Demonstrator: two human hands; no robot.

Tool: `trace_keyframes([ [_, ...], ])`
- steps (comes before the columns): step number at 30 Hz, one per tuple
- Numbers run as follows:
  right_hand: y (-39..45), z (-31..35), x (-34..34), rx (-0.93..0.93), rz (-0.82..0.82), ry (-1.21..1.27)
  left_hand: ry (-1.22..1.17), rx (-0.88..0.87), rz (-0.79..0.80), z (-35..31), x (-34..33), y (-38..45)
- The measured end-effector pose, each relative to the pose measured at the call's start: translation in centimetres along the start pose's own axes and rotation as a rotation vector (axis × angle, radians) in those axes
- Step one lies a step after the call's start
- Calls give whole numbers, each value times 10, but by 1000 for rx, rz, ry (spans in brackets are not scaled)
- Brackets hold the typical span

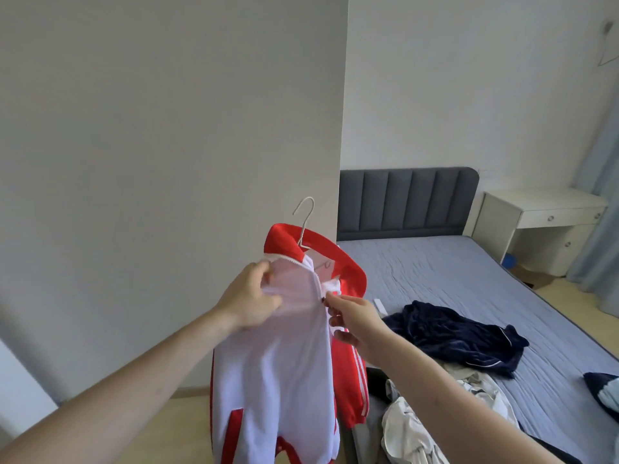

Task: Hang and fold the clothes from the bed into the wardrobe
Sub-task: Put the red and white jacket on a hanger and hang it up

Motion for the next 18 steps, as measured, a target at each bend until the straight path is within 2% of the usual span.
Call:
trace_keyframes([
  [4, -5, 14, 0, 28, 21, -106, 25, -52, 127, 3, -16, -11],
  [6, -7, 18, -2, 37, 47, -132, 140, -33, 175, 0, -24, -20],
  [9, -9, 22, -10, 35, 127, -141, 351, -65, 100, -11, -32, -26],
  [13, -10, 26, -16, 8, 174, -119, 358, -131, -6, -16, -38, -24],
  [16, -9, 24, -13, -16, 127, -81, 348, -143, -69, -15, -40, -21],
  [18, -6, 20, -9, -60, 40, 64, 362, -139, -65, -13, -41, -20],
])
Point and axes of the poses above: each hand's wrist, its own y-axis towards the middle knuckle, its own x-axis out of the back of the hand, z = x × y, the point moved 5 cm from there along y, towards the middle knuckle, and after that the axes turned 3 degrees about z, right-handed, at the moved point
